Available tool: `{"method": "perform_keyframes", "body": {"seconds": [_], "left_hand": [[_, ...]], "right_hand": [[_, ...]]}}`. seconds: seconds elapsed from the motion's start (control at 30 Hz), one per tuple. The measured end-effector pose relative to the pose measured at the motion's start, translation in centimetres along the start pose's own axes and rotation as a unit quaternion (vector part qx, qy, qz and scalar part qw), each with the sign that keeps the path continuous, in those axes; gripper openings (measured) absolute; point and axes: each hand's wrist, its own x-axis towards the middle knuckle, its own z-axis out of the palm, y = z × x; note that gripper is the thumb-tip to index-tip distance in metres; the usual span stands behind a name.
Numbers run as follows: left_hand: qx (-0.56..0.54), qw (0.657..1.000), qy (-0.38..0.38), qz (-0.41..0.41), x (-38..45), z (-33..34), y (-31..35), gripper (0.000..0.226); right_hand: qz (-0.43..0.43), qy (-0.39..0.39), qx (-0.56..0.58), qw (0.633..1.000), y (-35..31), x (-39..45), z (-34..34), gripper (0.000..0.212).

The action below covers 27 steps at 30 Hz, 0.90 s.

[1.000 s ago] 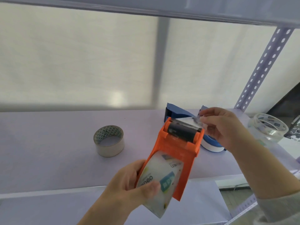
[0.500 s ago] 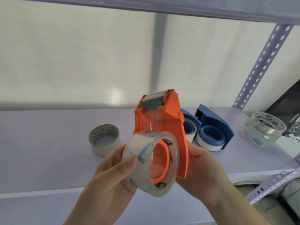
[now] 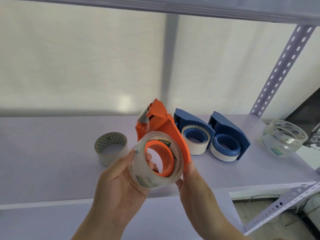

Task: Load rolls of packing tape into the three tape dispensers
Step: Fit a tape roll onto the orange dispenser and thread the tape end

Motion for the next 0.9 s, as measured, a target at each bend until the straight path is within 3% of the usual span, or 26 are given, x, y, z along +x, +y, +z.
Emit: {"method": "perform_keyframes", "body": {"seconds": [0.1, 0.23, 0.37, 0.47, 0.5, 0.67, 0.83, 0.9], "left_hand": [[0.009, 0.999, 0.048, -0.018, 1.0, -0.3, 0.0, 0.026], [0.202, 0.977, 0.069, -0.019, 1.9, -0.8, -0.3, 0.047], [0.404, 0.887, 0.223, -0.019, 3.1, -1.8, -0.6, 0.042], [0.520, 0.809, 0.271, 0.020, 3.5, -2.5, -0.2, 0.038], [0.540, 0.793, 0.279, 0.030, 3.5, -2.7, 0.0, 0.039], [0.551, 0.792, 0.257, 0.049, 2.3, -2.5, -0.3, 0.050], [0.704, 0.677, 0.206, 0.066, 2.0, -2.9, -1.3, 0.075], [0.715, 0.658, 0.216, 0.095, 2.3, -3.2, -1.8, 0.091]], "right_hand": [[-0.072, -0.020, -0.040, 0.996, 1.3, -0.8, 0.7, 0.051], [-0.070, 0.005, -0.059, 0.996, 2.4, -0.2, -0.1, 0.039], [-0.069, 0.029, -0.087, 0.993, 2.9, 0.8, -0.6, 0.041], [-0.076, 0.041, -0.117, 0.989, 2.9, 1.4, -0.6, 0.039], [-0.078, 0.042, -0.131, 0.987, 3.0, 1.6, -0.6, 0.036], [-0.053, 0.017, -0.194, 0.979, 2.8, 2.2, -0.6, 0.033], [-0.022, 0.002, -0.215, 0.976, 2.5, 2.8, -1.6, 0.030], [-0.014, -0.002, -0.226, 0.974, 2.4, 2.9, -1.9, 0.033]]}}
